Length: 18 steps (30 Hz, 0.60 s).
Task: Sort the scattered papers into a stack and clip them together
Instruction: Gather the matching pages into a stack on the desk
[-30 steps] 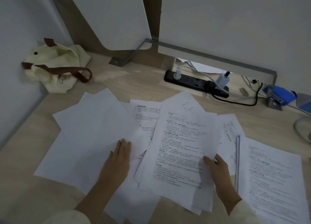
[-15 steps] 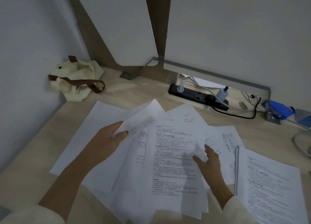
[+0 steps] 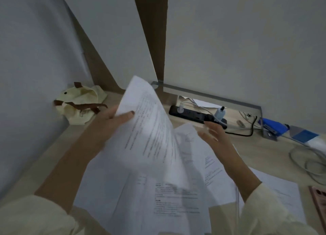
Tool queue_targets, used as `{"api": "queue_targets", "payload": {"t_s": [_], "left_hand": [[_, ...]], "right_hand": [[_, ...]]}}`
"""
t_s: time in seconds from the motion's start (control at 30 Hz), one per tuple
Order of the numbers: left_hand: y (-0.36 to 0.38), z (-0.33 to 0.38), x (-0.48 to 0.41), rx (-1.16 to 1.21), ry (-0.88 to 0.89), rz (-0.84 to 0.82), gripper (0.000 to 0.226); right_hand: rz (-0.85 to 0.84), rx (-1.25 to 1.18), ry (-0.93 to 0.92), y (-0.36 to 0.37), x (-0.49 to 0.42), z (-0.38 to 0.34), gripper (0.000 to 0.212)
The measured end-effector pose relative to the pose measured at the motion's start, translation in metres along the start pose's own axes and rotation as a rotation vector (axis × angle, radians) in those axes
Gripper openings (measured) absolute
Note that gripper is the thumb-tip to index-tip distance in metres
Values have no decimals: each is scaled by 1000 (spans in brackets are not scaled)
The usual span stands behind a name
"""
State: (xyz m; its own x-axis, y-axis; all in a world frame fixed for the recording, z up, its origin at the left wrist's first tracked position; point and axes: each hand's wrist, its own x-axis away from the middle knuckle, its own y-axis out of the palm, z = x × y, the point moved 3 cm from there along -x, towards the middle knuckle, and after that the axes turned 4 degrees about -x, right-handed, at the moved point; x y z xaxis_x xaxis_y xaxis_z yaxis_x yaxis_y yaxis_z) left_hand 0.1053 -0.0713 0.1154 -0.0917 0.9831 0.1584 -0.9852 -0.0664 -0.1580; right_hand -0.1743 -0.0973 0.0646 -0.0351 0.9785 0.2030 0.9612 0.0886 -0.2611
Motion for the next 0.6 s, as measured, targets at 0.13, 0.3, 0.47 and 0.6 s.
{"api": "queue_targets", "payload": {"t_s": [0.13, 0.3, 0.47, 0.6], "left_hand": [[12, -40, 2, 343, 7, 239, 27], [57, -114, 13, 585, -223, 224, 34], [103, -168, 41, 651, -438, 143, 31], [123, -200, 57, 549, -668, -19, 36]], "right_hand": [[48, -158, 300, -13, 11, 48, 59], [-113, -361, 518, 12, 26, 89, 57], [-202, -386, 577, 50, 32, 119, 74], [-72, -368, 657, 56, 34, 147, 70]]}}
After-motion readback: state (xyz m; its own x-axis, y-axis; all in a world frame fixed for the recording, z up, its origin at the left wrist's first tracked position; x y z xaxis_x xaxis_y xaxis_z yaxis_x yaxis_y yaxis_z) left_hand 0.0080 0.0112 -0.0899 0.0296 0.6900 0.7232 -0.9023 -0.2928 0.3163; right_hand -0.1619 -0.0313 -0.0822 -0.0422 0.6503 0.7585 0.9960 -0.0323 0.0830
